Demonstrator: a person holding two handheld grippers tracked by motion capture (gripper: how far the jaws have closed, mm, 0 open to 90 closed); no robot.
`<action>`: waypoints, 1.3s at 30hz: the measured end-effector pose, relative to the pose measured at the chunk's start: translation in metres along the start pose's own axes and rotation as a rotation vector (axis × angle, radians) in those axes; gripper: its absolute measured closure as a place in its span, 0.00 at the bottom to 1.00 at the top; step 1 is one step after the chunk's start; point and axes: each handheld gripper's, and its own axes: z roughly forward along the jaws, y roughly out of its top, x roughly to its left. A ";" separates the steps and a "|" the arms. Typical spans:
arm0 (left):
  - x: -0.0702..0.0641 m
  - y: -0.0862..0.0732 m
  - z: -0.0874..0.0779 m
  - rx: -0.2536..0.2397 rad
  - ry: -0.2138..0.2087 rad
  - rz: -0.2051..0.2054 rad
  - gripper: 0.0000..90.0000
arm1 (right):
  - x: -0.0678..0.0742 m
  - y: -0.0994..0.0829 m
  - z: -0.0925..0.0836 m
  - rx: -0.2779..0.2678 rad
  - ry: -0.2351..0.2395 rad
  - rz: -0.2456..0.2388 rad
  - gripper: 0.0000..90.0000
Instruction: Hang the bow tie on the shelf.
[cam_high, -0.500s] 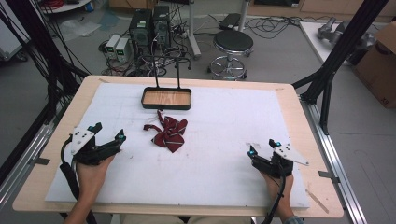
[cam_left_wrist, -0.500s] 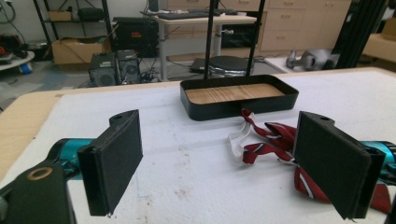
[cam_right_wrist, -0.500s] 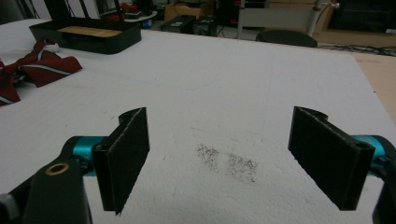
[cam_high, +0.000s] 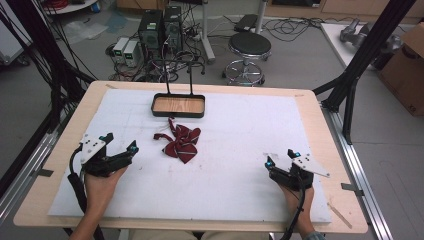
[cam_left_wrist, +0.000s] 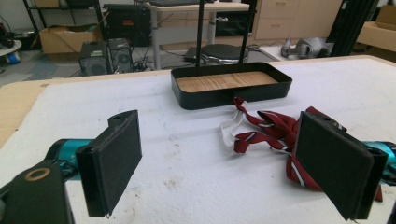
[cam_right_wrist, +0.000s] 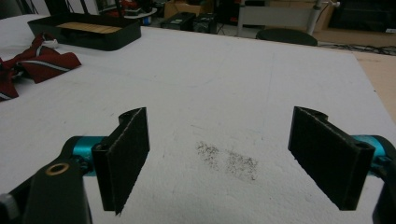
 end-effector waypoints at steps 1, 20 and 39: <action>-0.001 0.000 0.001 0.002 -0.006 0.000 0.17 | 0.001 0.000 0.000 0.005 -0.001 0.000 0.22; -0.046 0.007 0.060 0.111 -0.203 0.021 0.19 | 0.002 -0.001 0.000 0.012 -0.012 -0.005 0.22; -0.075 -0.011 0.143 0.332 -0.211 0.041 0.37 | 0.004 0.000 0.001 0.015 0.005 -0.020 0.22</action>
